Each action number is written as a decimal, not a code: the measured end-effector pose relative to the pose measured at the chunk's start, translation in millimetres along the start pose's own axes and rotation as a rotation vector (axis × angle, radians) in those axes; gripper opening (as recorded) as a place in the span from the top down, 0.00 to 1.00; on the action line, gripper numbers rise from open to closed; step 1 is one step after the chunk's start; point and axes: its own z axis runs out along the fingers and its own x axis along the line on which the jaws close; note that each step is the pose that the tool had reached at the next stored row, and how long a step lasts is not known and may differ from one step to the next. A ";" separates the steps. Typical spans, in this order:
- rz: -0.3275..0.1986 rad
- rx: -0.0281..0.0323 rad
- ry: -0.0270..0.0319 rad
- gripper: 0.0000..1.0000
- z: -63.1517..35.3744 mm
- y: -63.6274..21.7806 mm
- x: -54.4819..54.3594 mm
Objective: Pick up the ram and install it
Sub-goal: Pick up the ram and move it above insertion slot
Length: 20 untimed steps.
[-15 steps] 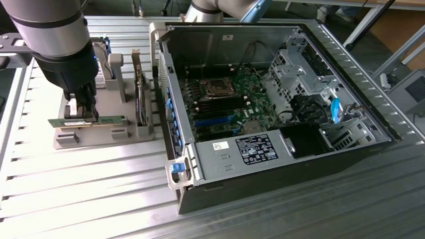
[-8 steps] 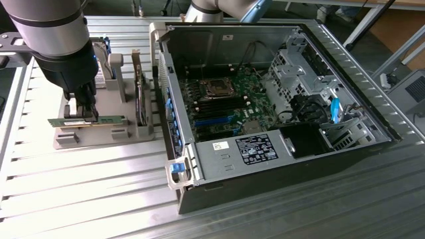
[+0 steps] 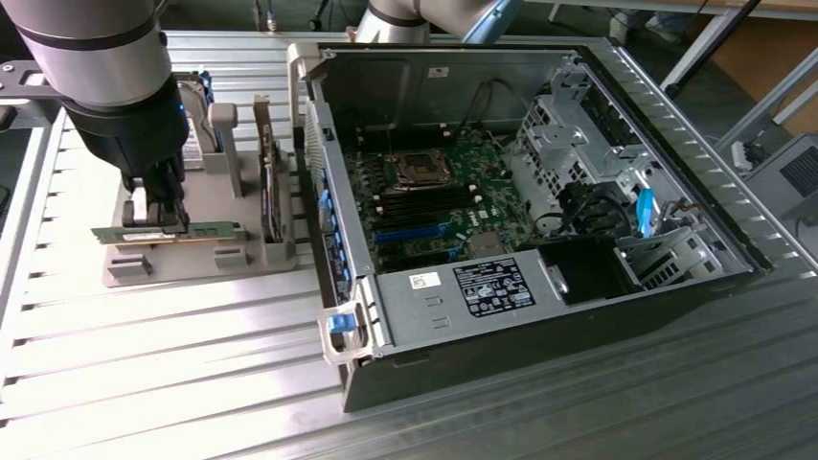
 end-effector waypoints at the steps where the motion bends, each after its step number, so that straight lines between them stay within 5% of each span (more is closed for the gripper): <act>1: 0.000 -0.0001 0.0000 0.89 -0.1 0.0 0.0; 20: 0.000 0.0000 0.0000 0.89 -8.4 0.1 0.2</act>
